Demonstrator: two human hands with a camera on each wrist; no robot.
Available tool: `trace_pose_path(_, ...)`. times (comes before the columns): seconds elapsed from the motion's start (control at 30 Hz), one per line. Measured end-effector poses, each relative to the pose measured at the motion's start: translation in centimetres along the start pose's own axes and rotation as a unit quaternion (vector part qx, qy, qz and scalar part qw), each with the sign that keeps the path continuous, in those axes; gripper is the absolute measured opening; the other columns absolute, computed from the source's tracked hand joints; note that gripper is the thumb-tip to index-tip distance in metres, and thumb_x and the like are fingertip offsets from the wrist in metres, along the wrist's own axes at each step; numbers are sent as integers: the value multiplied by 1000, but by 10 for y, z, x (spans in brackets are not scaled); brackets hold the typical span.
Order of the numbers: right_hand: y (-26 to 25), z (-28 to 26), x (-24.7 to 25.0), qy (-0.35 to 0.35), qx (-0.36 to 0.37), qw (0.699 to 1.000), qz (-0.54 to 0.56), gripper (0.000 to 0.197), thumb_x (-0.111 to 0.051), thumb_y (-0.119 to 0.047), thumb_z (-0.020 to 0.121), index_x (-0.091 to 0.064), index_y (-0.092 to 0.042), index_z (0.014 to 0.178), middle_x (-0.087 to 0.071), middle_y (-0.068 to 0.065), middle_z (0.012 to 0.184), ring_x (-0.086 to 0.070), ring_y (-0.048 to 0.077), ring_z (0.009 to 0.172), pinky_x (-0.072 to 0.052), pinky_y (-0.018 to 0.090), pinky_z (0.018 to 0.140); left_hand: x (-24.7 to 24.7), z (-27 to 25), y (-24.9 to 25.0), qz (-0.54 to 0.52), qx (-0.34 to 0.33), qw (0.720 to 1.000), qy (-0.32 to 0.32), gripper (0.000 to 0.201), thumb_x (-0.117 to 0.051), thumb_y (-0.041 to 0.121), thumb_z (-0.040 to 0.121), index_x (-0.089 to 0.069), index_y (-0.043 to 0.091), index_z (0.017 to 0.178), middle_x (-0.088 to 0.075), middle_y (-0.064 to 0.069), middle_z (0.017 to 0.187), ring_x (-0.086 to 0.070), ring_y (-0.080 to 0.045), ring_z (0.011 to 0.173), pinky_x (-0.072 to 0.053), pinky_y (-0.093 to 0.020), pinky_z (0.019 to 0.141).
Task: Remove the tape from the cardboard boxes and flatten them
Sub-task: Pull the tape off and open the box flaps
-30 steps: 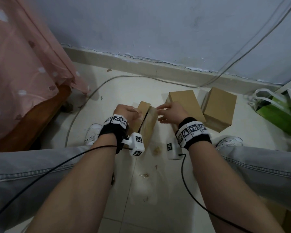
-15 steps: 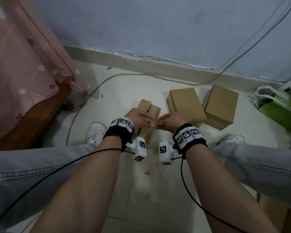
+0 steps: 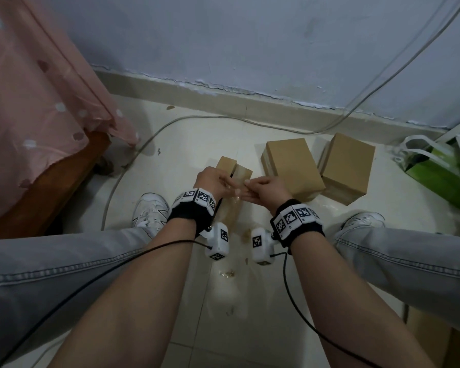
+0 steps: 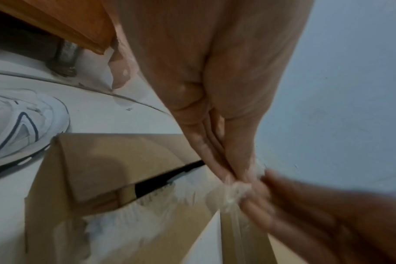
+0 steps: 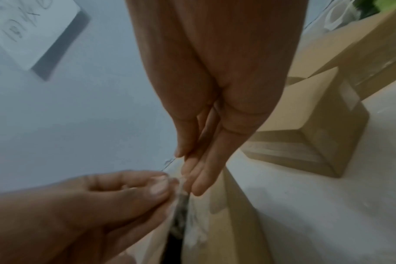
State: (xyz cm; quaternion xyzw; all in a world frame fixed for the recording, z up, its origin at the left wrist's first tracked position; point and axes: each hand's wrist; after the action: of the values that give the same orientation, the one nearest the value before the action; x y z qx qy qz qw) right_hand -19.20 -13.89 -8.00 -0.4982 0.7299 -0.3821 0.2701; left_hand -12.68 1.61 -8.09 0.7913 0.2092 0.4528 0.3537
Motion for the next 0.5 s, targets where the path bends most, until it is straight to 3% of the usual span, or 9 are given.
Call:
trace_pose_path(0.1,-5,3,-11,-47,-2,997,-66,19,-77,-5,82,-73,7,95,-74,19,90,-73,24,84,-60,29,79,0,1,2,38,-6,999,38,14,-86,13,70,-76,17,79,-61,10,66,-54,-1,63,-38,-4,54)
trace_pose_path(0.2,-5,9,-12,-38,-27,987,-152,28,-86,-13,72,-74,5,90,-75,18,87,-74,27,86,-61,37,81,-1,2,2,51,-18,998,29,18,-84,5,65,-76,15,78,-62,7,66,-56,-4,62,-41,-10,55)
trace_pose_path(0.37,-3,-2,-11,-45,-105,992,-62,22,-82,-8,77,-67,5,88,-73,20,90,-71,26,77,-62,37,74,-7,2,5,70,-40,997,8,19,-76,-2,70,-73,15,77,-61,11,63,-54,2,58,-38,1,53)
trace_pose_path(0.47,-6,2,-8,-55,-142,985,-86,14,-76,-2,81,-67,2,91,-73,17,91,-70,22,75,-61,34,76,-10,2,6,66,-50,997,-8,21,-76,-6,68,-73,13,78,-66,4,68,-56,0,59,-43,-2,56)
trace_pose_path(0.5,-8,3,-8,-61,-155,979,-116,11,-74,-2,83,-67,0,91,-73,13,86,-70,19,73,-60,33,75,-12,1,5,57,-53,997,-15,23,-77,-7,67,-73,13,77,-69,0,70,-59,-3,59,-49,-8,61)
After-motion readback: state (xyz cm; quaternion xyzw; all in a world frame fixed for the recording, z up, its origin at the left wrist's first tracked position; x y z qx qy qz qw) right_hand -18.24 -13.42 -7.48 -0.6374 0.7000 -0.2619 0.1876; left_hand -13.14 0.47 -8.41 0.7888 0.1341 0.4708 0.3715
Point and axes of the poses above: each hand's wrist, its own z-axis towards the middle knuckle, its own x-axis out of the back of the hand, y = z × x
